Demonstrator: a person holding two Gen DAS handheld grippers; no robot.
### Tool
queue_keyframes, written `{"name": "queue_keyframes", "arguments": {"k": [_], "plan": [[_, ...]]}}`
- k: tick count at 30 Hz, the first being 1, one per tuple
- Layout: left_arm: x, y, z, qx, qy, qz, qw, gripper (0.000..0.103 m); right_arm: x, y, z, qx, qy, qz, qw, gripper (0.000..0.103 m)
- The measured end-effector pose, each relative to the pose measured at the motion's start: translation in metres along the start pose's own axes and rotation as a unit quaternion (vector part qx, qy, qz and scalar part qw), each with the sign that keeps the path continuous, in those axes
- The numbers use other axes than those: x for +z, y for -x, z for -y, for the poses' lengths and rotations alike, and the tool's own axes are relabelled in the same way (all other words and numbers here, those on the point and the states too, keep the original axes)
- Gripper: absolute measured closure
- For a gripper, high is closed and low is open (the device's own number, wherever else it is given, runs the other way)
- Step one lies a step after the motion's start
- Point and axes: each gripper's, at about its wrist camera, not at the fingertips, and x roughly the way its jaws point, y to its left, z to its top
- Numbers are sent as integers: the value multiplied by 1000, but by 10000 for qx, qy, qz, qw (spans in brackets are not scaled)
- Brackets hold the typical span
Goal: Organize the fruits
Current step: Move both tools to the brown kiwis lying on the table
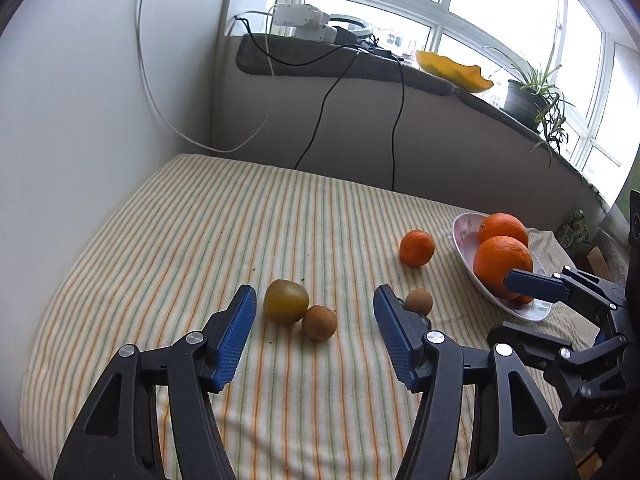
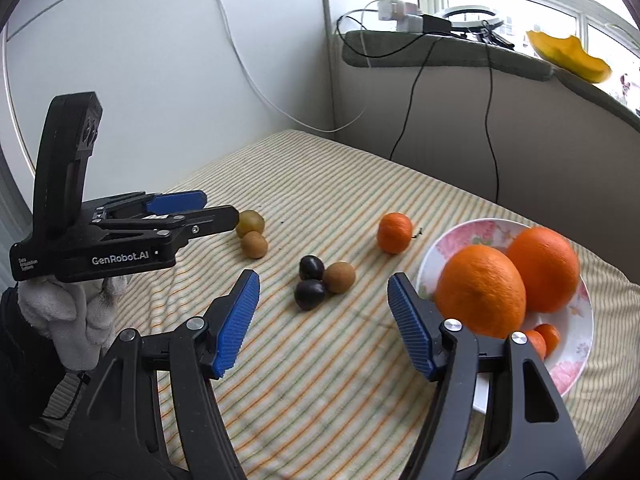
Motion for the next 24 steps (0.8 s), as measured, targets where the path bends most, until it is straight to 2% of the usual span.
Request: {"name": "queue_keyframes", "arguments": {"k": [5, 10, 17, 20, 24], "plan": [[-2, -11, -21, -274, 413, -216, 9985, 54, 7, -20, -21, 205, 298, -125, 9993, 34], [-3, -20, -32, -456, 662, -393, 9960, 63, 13, -44, -32, 514, 342, -324, 9976, 34], [0, -31, -38, -526, 762, -558, 9941, 68, 21, -81, -32, 810, 156, -669, 9943, 45], [-1, -33, -39, -537, 765, -613, 9937, 68, 22, -94, -33, 885, 146, -803, 9927, 56], [-1, -38, -41, -536, 764, -673, 9934, 68, 23, -108, -36, 906, 206, -899, 9916, 56]]}}
